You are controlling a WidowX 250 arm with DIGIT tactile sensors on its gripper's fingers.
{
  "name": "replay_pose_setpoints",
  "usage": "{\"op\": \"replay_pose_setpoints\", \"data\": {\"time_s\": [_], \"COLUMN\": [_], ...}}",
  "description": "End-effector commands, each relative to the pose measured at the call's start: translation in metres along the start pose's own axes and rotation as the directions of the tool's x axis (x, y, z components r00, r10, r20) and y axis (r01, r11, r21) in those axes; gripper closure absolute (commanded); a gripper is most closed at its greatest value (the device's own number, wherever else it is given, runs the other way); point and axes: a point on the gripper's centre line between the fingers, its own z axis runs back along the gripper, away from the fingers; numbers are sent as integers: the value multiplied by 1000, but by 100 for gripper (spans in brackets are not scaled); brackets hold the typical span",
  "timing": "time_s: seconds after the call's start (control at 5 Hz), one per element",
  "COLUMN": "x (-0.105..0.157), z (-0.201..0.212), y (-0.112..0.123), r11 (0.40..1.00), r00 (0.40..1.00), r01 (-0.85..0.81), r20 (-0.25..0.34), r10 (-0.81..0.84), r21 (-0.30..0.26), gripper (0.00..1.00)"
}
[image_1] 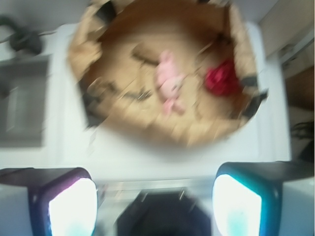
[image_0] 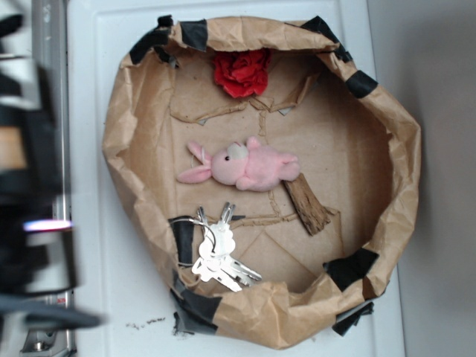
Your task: Grab the wood chip.
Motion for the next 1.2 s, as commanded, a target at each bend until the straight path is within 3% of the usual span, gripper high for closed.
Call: {"op": "replay_pose_setpoints", "data": {"time_s": [0.0,0.2,0.6,1.0], "x": [66,89,111,109], "z": [-79,-110,-157,-197], "y": [-11,-23,-6,-54], "r11": [979,935,880,800], "r00": [979,934,890,805], "r01": [202,354,457,591], "r20": [21,61,79,124], "r10": [-203,-353,-450,-580], "r21": [26,-4,-128,-103], "gripper": [0,0,0,0]}}
